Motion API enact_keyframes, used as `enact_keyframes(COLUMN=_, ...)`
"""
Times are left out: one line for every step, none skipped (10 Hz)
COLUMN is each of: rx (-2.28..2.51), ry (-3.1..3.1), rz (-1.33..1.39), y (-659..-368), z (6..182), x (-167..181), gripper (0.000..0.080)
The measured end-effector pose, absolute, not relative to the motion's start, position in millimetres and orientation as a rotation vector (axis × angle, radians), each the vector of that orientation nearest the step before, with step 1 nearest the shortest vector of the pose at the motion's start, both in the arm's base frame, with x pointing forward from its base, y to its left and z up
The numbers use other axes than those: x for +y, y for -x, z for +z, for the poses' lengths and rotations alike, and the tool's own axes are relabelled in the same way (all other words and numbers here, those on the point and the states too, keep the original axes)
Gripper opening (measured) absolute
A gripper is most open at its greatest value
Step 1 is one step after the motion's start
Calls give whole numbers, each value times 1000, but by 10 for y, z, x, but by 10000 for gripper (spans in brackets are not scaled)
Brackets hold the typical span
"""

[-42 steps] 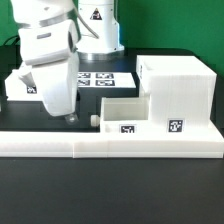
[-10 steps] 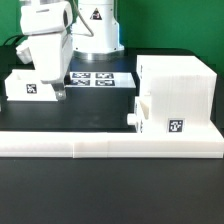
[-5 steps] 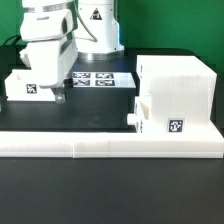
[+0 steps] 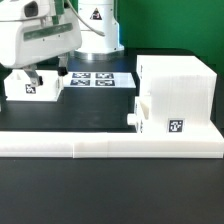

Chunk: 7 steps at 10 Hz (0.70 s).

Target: Assemble drawer

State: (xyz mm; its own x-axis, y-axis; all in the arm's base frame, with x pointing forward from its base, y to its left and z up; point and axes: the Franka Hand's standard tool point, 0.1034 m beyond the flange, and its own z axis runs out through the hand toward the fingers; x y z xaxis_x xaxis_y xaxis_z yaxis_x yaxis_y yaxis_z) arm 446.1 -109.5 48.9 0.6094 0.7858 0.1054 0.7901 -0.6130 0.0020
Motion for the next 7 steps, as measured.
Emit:
enact_keyframes(rx=-1235, ry=2827, rz=-144, y=-4468, z=467, x=-1081, gripper=649)
enact_keyframes(rx=-1197, ry=2839, rz=-142, y=-4467, z=457, x=-1080, gripper=649)
enact_keyframes(rx=-1105, ry=2872, rz=-139, y=-4464, z=454, x=-1079, gripper=649)
enact_keyframes(rx=-1033, ry=2896, rz=-137, y=-4462, z=452, x=-1079, gripper=649)
enact_keyframes(rx=-888, ry=2940, rz=-135, y=-4452, z=446, x=-1084, gripper=649)
enact_keyframes(rx=-739, ry=2985, rz=-139, y=-4417, z=436, x=-1096, gripper=649)
enact_keyframes(rx=-627, ry=3020, rz=-156, y=-4360, z=443, x=-1076, gripper=649)
